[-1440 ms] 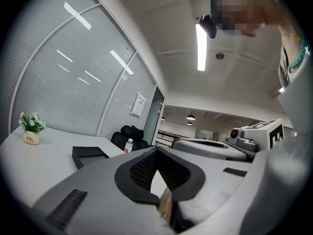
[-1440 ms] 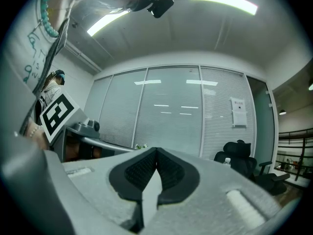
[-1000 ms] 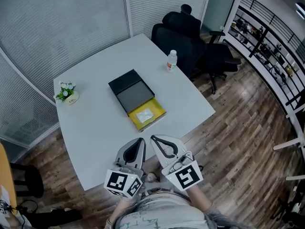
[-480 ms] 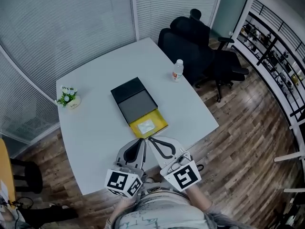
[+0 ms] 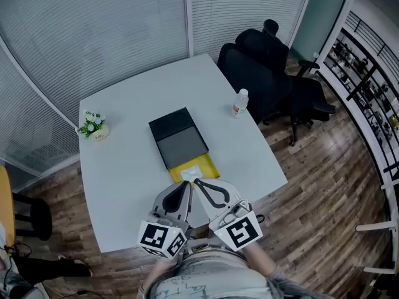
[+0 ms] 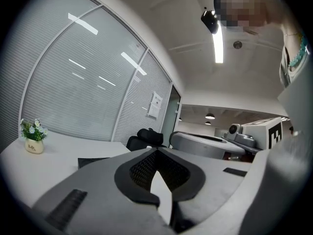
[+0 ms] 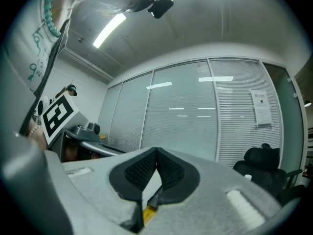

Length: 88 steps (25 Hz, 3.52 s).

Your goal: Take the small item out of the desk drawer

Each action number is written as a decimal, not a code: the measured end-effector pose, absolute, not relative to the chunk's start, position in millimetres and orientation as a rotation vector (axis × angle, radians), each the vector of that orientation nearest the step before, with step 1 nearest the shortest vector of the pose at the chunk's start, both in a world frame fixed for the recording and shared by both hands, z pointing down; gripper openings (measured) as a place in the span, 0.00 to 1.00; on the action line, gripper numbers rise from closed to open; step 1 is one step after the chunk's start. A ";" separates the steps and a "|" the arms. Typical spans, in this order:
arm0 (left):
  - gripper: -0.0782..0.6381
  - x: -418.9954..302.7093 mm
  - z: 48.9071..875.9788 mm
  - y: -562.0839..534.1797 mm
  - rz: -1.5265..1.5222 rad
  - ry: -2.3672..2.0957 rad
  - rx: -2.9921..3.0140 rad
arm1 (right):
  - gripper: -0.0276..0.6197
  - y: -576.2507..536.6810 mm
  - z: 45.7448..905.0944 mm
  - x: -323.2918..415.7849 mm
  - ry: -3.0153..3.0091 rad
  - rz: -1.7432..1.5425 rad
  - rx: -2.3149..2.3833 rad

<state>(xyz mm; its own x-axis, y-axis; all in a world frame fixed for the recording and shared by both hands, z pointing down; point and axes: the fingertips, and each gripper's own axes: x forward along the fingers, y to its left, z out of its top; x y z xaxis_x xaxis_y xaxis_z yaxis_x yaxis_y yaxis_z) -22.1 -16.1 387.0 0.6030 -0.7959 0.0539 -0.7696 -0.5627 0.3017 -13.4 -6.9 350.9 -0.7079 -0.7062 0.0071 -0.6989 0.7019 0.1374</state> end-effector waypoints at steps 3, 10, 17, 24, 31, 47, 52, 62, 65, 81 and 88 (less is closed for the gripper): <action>0.11 -13.5 384.2 -27.5 -0.132 -1.308 2.531 | 0.05 -19.2 350.2 -4.8 -2.866 -0.185 1.136; 0.11 6.2 385.4 -55.9 -0.157 -1.411 2.490 | 0.05 -49.6 351.6 12.8 -2.919 -0.213 0.982; 0.11 -0.7 383.8 -68.9 -0.181 -1.579 2.408 | 0.05 -68.3 356.1 8.7 -2.963 -0.230 0.807; 0.11 -31.2 383.1 -72.9 -0.180 -1.635 2.362 | 0.05 -74.8 356.3 -15.7 -2.994 -0.234 0.725; 0.11 -48.8 380.6 -88.6 -0.160 -1.587 2.394 | 0.05 -85.8 353.2 -29.2 -2.989 -0.205 0.798; 0.11 -48.3 387.1 -103.8 -0.153 -1.505 2.455 | 0.05 -101.3 360.9 -34.1 -2.952 -0.192 0.865; 0.11 -52.4 391.2 -105.2 -0.147 -1.503 2.446 | 0.05 -101.4 366.5 -39.2 -2.931 -0.202 0.847; 0.10 -57.7 400.0 -106.0 -0.108 -1.490 2.438 | 0.05 -109.2 390.5 -39.4 -2.876 -0.166 0.810; 0.11 -60.2 398.2 -107.4 -0.085 -1.503 2.440 | 0.05 -113.1 402.5 -39.2 -2.848 -0.148 0.796; 0.11 -74.2 410.8 -103.1 -0.070 -1.495 2.419 | 0.05 -117.9 507.6 -40.7 -2.552 -0.171 0.511; 0.11 -89.9 418.7 -103.6 -0.072 -1.502 2.373 | 0.05 -118.8 555.1 -50.3 -2.425 -0.142 0.392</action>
